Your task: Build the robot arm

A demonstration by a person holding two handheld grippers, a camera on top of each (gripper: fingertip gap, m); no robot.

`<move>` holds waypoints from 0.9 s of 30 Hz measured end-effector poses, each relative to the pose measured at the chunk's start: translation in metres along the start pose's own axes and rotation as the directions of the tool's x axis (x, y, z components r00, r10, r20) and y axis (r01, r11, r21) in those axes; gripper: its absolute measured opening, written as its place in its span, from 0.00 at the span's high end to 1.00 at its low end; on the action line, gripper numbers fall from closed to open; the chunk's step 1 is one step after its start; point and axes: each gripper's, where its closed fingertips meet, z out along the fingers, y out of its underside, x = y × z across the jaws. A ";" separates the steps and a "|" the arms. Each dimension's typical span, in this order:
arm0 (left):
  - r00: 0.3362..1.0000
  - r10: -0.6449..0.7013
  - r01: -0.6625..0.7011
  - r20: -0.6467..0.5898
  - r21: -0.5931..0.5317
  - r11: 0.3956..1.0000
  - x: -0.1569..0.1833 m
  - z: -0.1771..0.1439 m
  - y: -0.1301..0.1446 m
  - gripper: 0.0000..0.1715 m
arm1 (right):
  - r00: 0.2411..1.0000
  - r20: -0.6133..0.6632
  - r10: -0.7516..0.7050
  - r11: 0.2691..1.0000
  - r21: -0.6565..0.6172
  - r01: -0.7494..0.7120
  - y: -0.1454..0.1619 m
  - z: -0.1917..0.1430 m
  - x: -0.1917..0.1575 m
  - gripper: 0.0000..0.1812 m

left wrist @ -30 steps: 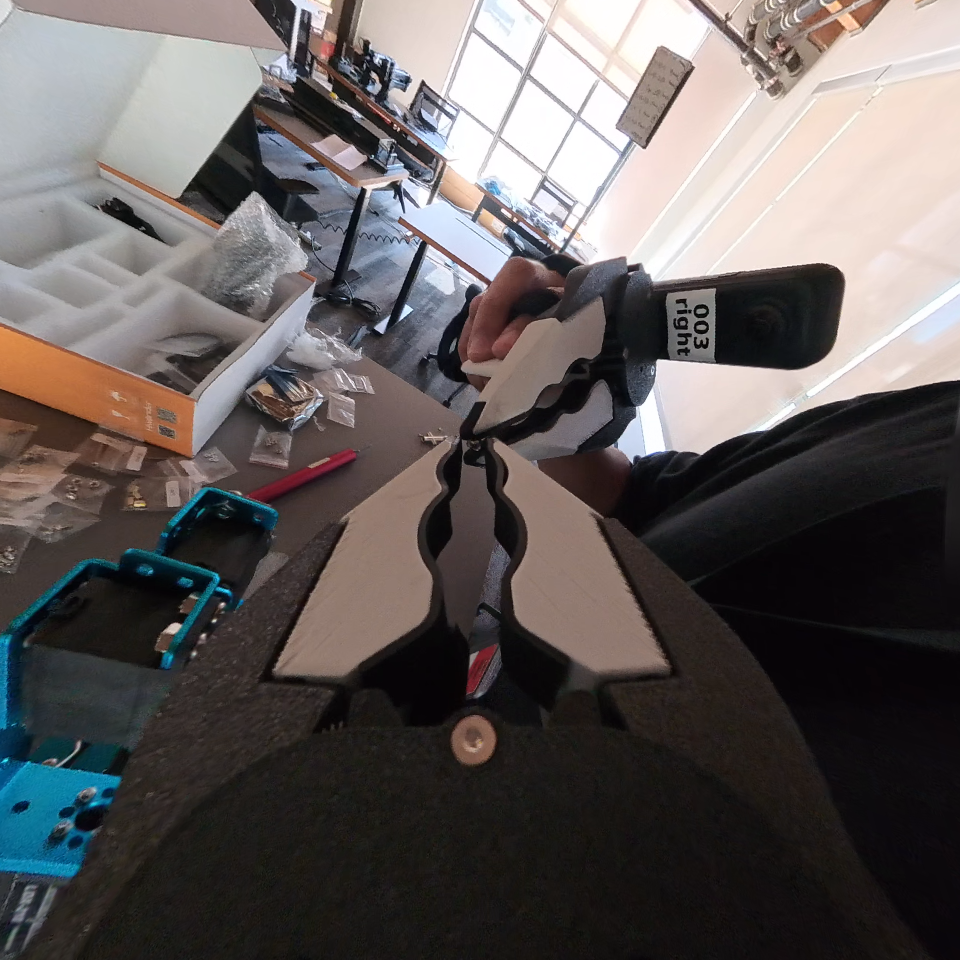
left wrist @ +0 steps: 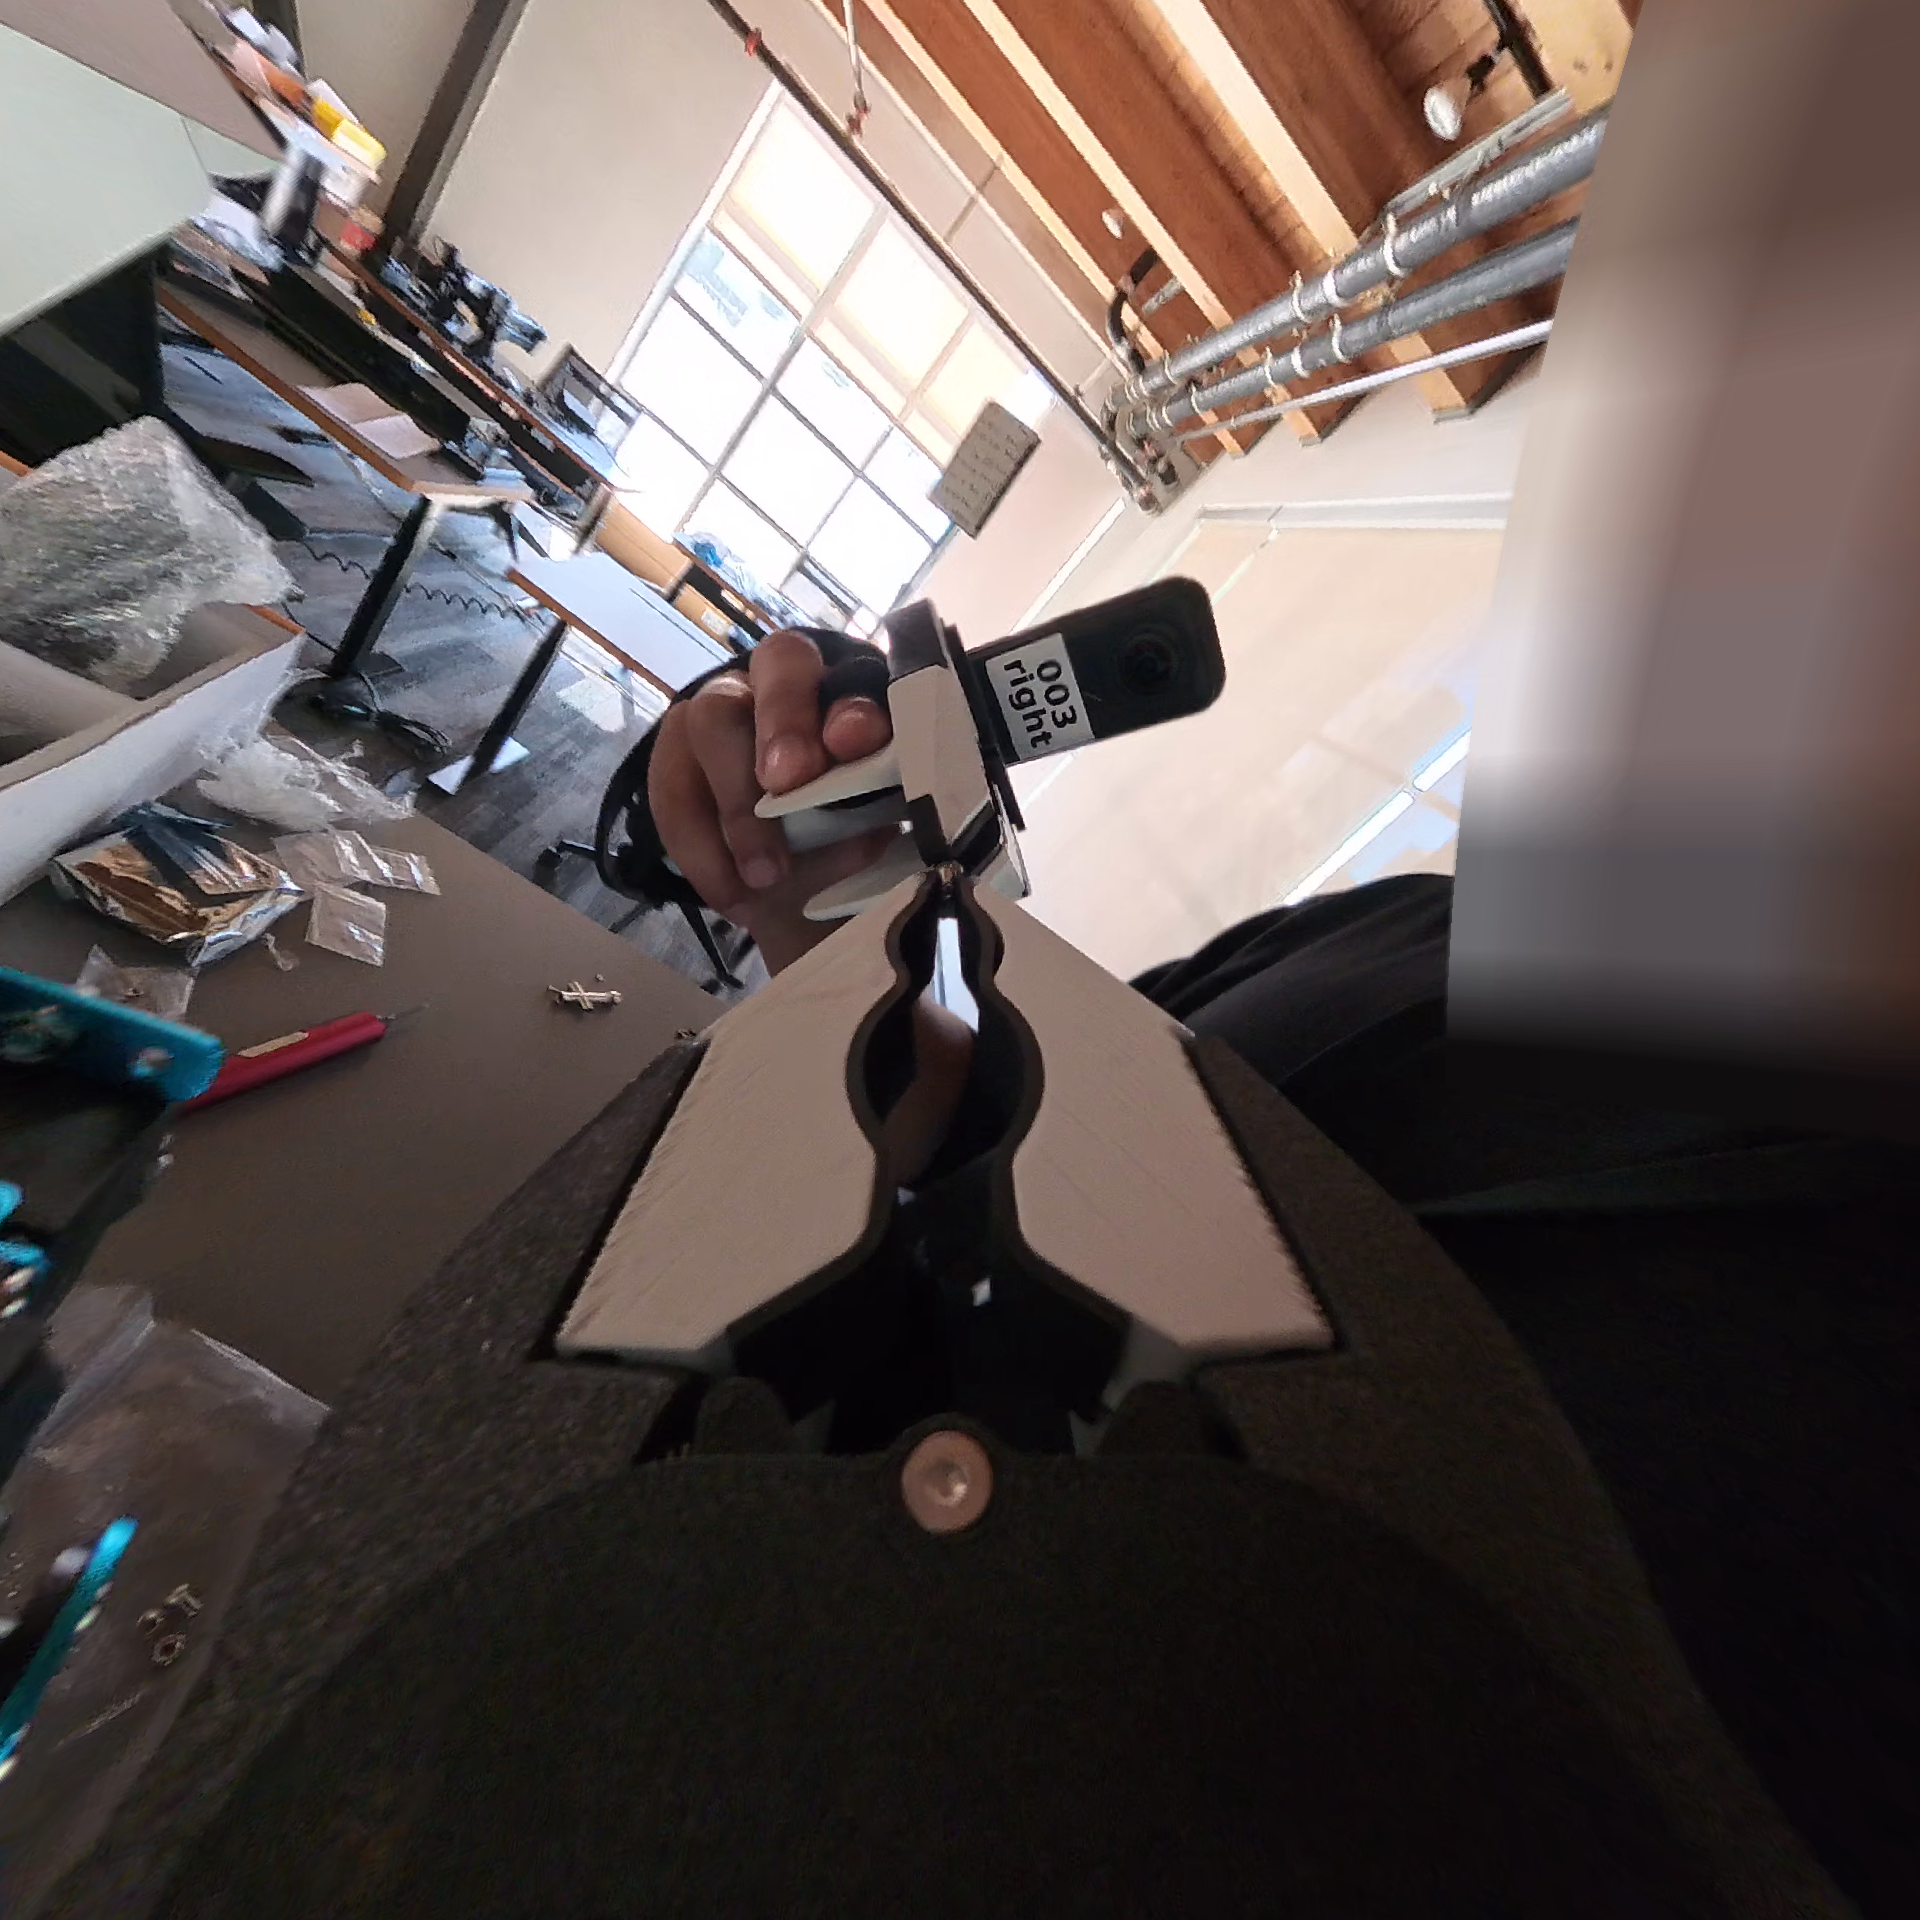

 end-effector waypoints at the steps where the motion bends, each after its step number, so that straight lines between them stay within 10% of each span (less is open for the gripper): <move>1: 1.000 0.008 -0.008 0.013 0.009 1.000 -0.003 -0.001 0.000 0.99 | 0.999 0.015 0.042 0.999 -0.001 -0.042 0.003 0.001 0.001 0.98; 8: 0.912 0.261 -0.278 0.316 0.008 0.961 -0.031 -0.031 -0.011 0.87 | 0.942 0.001 0.335 0.942 0.007 -0.335 0.048 0.009 0.017 0.98; 14: 0.468 0.684 -0.564 0.560 -0.407 0.718 -0.072 -0.090 -0.025 0.75 | 0.866 0.001 0.501 0.865 0.013 -0.501 0.086 0.027 0.032 0.98; 19: 0.487 0.705 -0.499 0.516 -0.498 0.709 -0.096 -0.098 -0.020 0.61 | 0.858 0.026 0.513 0.858 0.007 -0.514 0.098 0.041 0.031 0.98; 27: 0.565 0.691 -0.442 0.451 -0.541 0.715 -0.112 -0.099 -0.003 0.70 | 0.866 0.056 0.498 0.867 0.002 -0.499 0.099 0.052 0.033 0.98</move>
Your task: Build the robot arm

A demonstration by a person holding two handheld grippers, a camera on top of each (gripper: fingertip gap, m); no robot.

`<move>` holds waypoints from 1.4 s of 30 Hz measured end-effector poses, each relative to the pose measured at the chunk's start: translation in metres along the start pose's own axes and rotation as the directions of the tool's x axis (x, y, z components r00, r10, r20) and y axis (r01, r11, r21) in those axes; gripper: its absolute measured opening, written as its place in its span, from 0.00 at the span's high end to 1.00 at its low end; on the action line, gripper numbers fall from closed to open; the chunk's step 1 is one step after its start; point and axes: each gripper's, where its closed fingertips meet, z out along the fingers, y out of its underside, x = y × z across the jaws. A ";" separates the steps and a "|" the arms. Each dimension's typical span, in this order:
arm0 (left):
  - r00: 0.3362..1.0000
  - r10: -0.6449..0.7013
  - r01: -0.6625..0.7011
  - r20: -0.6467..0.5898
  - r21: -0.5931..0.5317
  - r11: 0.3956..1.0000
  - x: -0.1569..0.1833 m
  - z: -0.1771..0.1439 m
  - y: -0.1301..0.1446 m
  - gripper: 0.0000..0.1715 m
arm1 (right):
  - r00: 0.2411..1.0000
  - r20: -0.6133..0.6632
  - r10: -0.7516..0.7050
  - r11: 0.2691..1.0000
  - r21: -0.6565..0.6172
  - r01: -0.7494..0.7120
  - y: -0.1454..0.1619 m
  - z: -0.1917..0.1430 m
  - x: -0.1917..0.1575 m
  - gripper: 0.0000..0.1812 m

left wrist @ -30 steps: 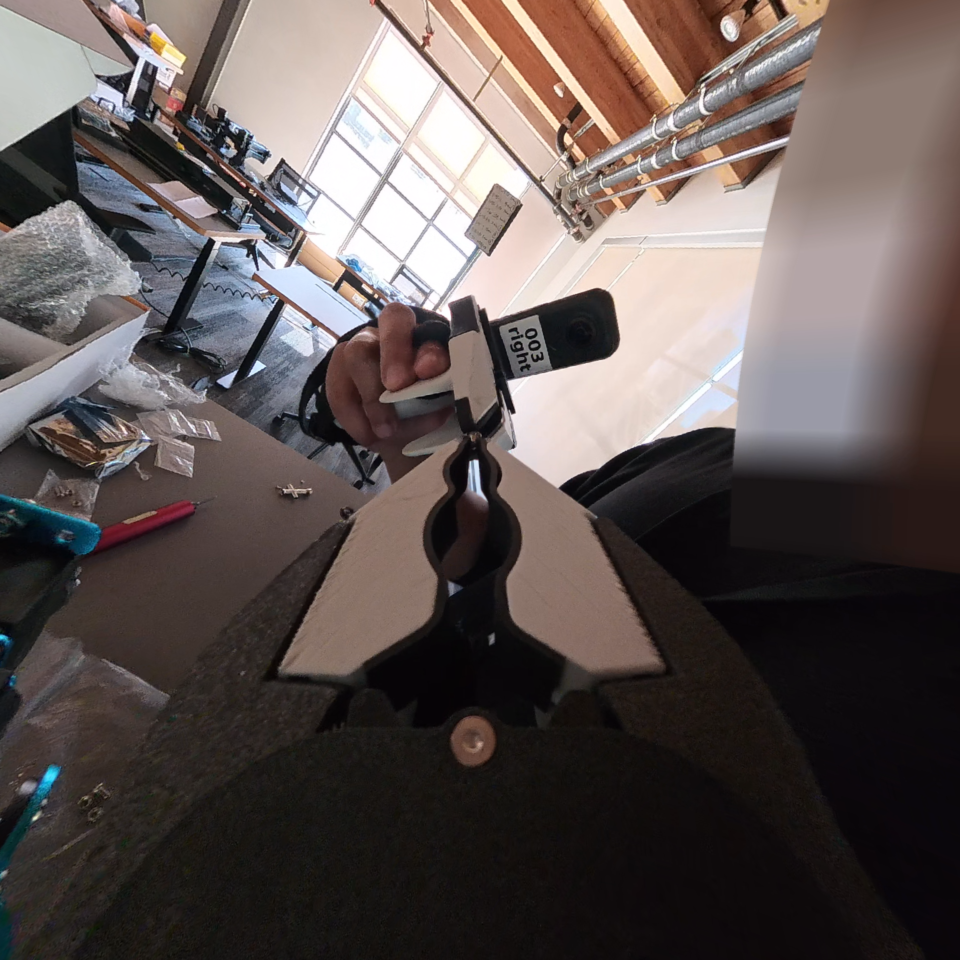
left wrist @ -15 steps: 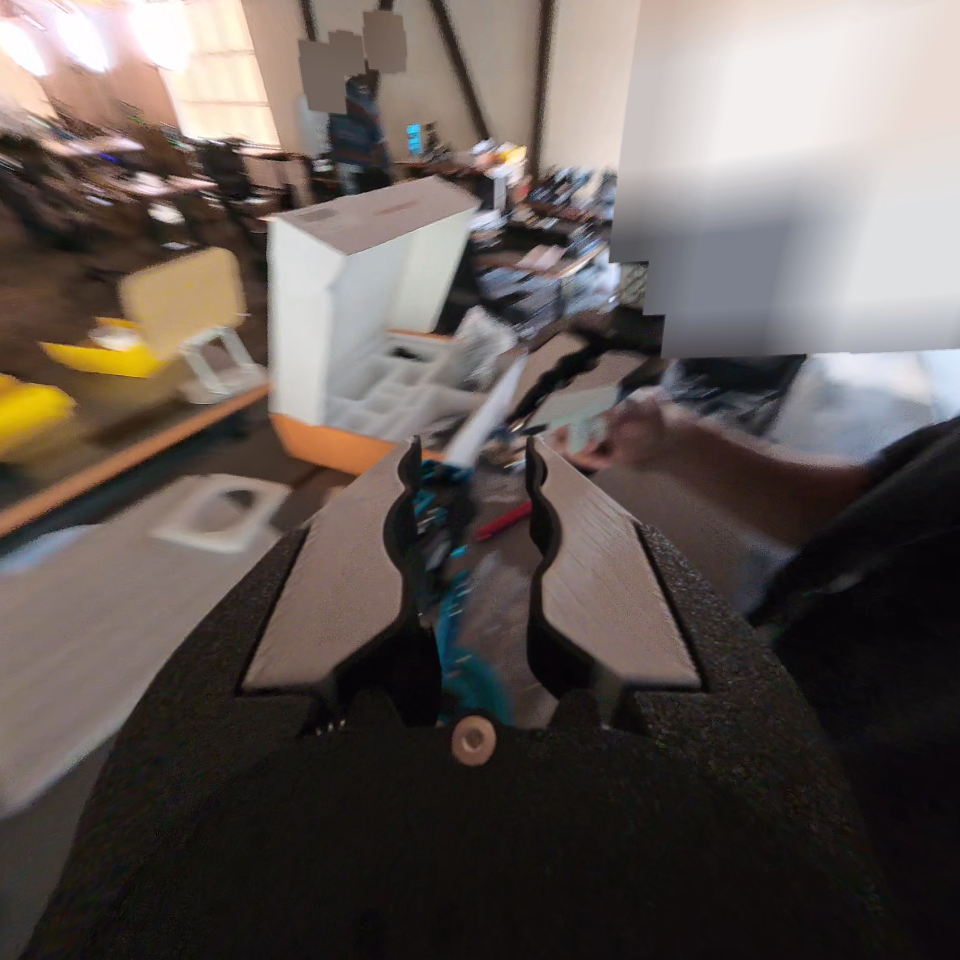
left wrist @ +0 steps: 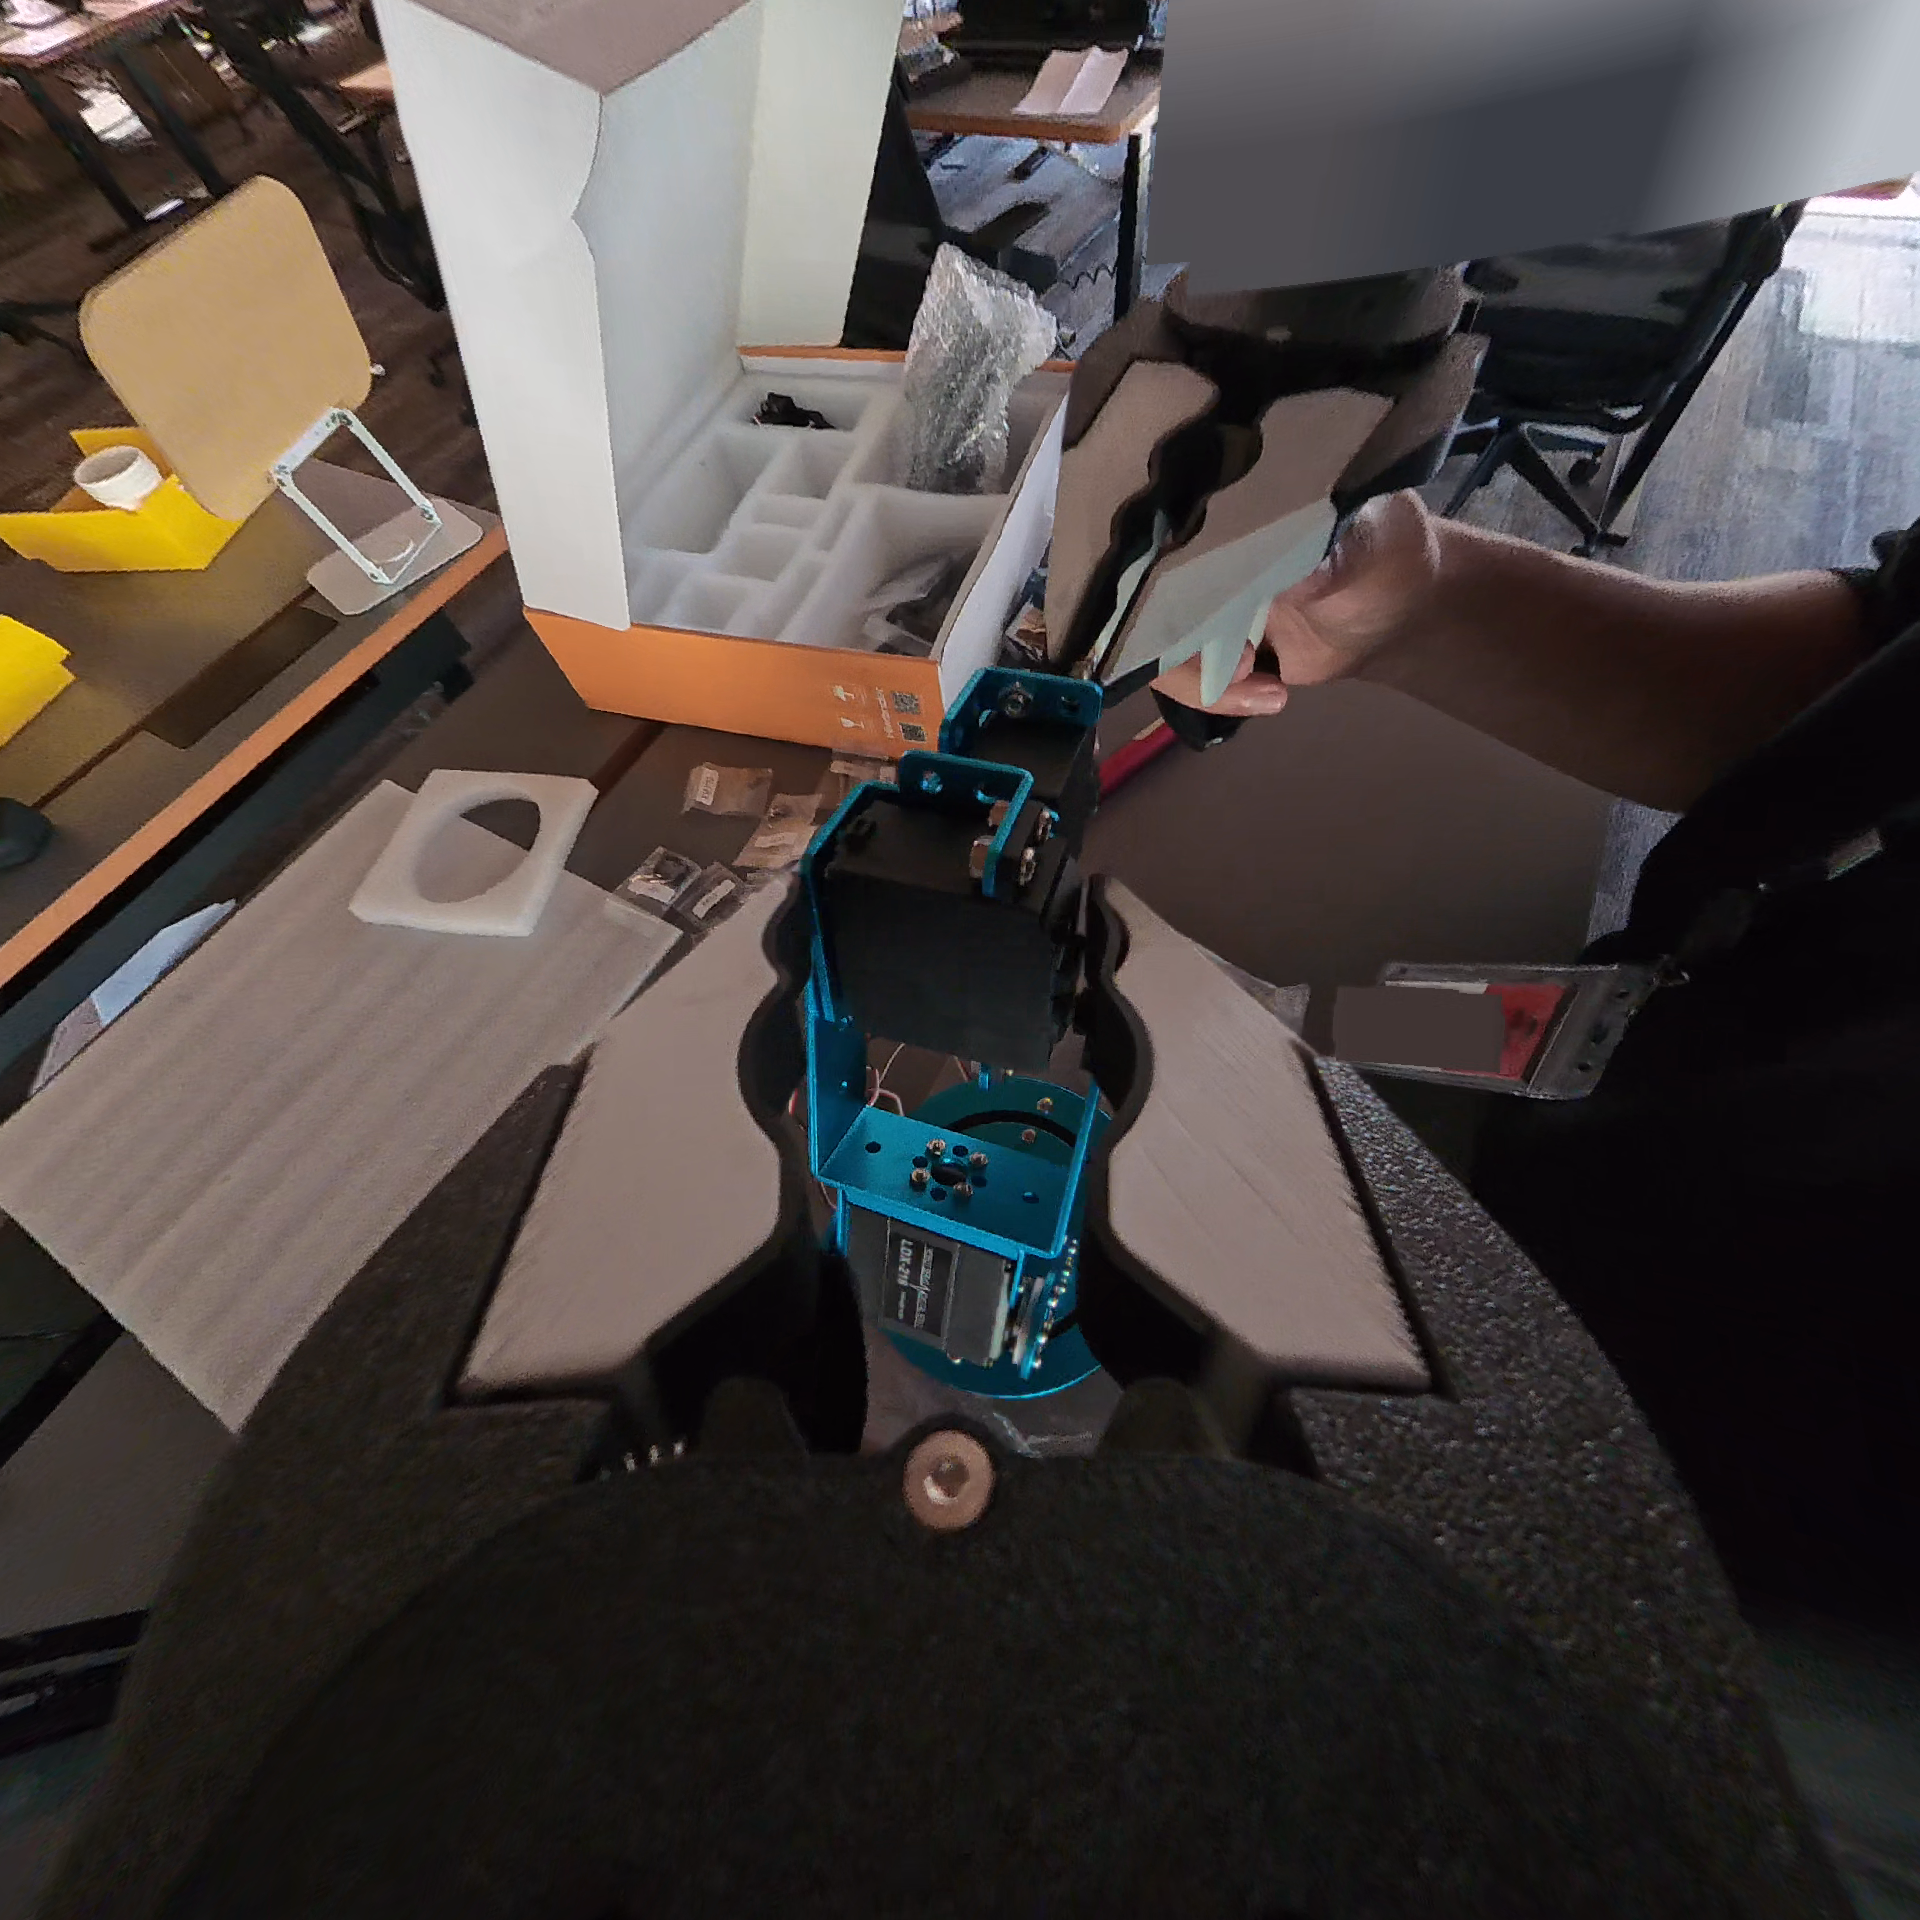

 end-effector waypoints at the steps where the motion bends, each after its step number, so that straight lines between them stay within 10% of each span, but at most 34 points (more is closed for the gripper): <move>1: 1.000 0.004 -0.004 0.000 0.003 1.000 0.000 0.001 0.000 0.70 | 1.000 0.004 -0.001 1.000 0.004 0.001 -0.001 0.000 0.000 0.98; 24: 1.000 0.014 -0.014 -0.009 0.058 0.998 0.000 0.001 -0.001 0.70 | 1.000 0.000 0.025 0.994 -0.107 -0.025 0.001 0.004 -0.001 0.98; 42: 1.000 0.005 -0.007 0.021 0.071 0.997 -0.002 -0.002 0.000 0.70 | 0.957 -0.290 -0.014 0.994 -0.110 -0.019 -0.001 0.006 0.000 0.98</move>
